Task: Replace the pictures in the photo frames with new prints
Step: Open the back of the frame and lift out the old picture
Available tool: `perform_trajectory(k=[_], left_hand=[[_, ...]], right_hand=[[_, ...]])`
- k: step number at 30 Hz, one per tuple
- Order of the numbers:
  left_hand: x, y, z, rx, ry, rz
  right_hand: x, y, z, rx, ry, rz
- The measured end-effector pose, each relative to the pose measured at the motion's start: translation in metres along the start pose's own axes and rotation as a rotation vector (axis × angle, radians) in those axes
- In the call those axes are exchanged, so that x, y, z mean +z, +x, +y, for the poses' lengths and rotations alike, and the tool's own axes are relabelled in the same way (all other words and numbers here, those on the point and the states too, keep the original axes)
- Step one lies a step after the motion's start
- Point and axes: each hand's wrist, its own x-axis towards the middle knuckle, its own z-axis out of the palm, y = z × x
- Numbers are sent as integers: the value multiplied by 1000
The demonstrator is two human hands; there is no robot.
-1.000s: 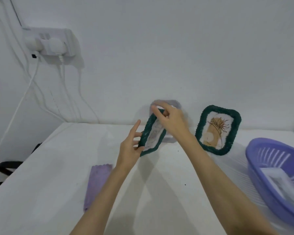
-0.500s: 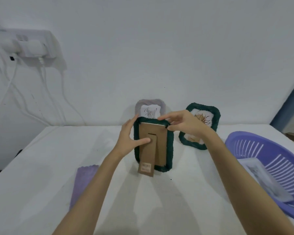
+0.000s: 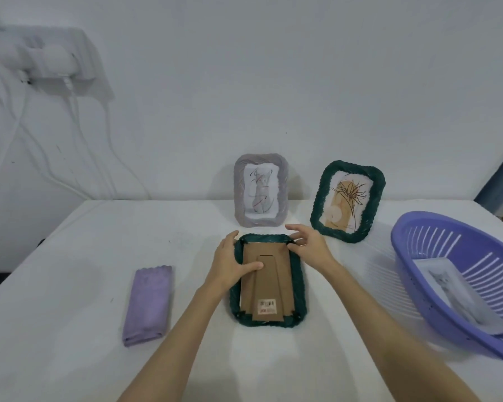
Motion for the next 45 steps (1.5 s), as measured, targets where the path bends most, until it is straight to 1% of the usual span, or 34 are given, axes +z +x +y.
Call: perform_trajectory(k=[3, 7, 11, 13, 18, 23, 27, 32, 36, 38, 42, 45], left_hand=[[4, -3, -9, -19, 86, 19], [9, -9, -18, 84, 216, 88], [15, -16, -25, 159, 405, 168], [15, -17, -25, 165, 468, 182], [14, -15, -25, 179, 550, 189], [14, -15, -26, 171, 586, 180], [12, -11, -25, 152, 608, 127], [10, -7, -23, 143, 653, 117], [7, -8, -20, 128, 664, 90], [5, -11, -20, 136, 628, 72], [-1, -34, -23, 162, 339, -30], [-7, -58, -26, 169, 269, -152]], right_hand=[[13, 2, 11, 40, 25, 41], [21, 2, 17, 14, 18, 92], [28, -10, 22, -120, -130, 196], [33, -21, 27, -179, -193, 213], [41, -27, 29, -186, -331, 169], [44, -26, 26, -171, -385, 155], [42, -17, 24, -152, -491, 54], [36, -7, 18, -106, -595, -48], [33, -7, 14, -81, -576, -71], [31, -15, 16, -76, -503, -65], [20, -54, 22, -84, -268, -34], [10, -88, 23, -131, -261, -35]])
